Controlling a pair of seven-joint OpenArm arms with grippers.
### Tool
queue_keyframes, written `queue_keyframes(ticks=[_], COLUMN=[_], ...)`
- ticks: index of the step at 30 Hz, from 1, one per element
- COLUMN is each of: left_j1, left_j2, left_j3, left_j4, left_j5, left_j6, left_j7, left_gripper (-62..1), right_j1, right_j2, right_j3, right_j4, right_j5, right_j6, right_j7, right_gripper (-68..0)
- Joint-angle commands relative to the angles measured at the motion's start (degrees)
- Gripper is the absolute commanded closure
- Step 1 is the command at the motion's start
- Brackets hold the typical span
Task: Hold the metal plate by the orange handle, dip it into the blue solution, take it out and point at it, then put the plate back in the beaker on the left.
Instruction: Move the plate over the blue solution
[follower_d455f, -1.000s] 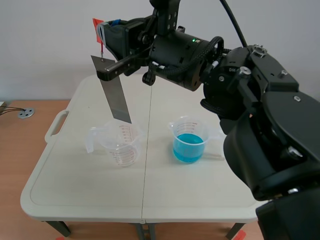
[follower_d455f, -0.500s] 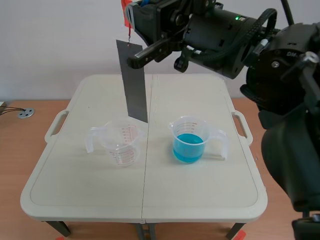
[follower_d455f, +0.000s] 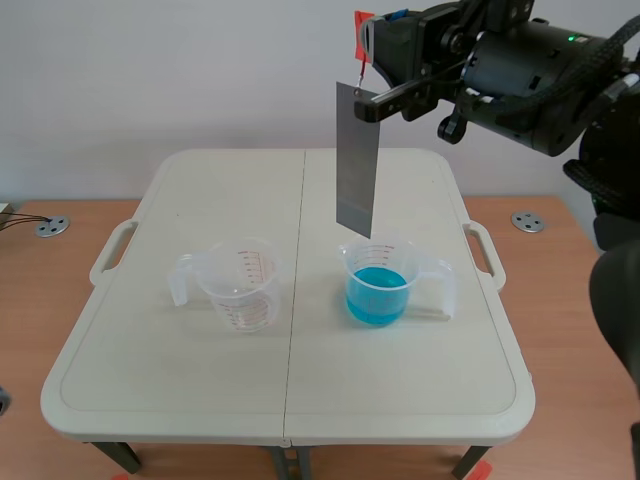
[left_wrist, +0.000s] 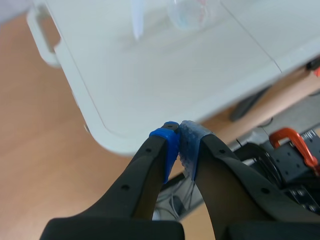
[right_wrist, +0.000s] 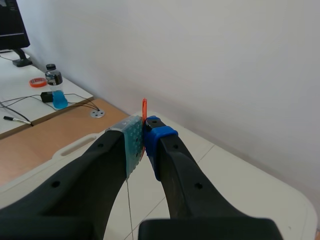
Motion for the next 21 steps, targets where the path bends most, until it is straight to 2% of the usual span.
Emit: queue_keyframes(ticks=[1,6,9,14,21], left_j1=[-2.7,-11.2,-16.2,-24.2,-37.0], left_j2=[-0.3,-0.3,-0.3,-0.3,-0.3], left_j3=[0.2,0.8,2.8,8.4,18.1], left_j4=[0.5,0.5,0.5,0.5,0.5], left_j5=[-0.3,0.1,2.3,5.7,5.9], left_j6=[-0.2,-1.7,-2.1,-2.1,-2.1], left_j7=[-1.7,-1.6,-1.2,1.3,8.5], left_gripper=[-1.2,-1.2,-1.2,-1.2,-1.2], right_j1=[0.7,0.7,0.7,0.7,0.7], right_j2=[0.2,0.2,0.2,0.2,0.2], right_j3=[0.6,2.6,2.9,2.9,2.9], right_j4=[1.6,1.6,1.6,1.6,1.6], right_j5=[1.2,1.2,1.2,1.2,1.2], right_j6=[0.4,0.4,0.4,0.4,0.4], right_j7=[0.8,0.8,0.8,0.4,0.2], right_gripper=[-1.3,-1.3,-1.3,-1.3,-1.3])
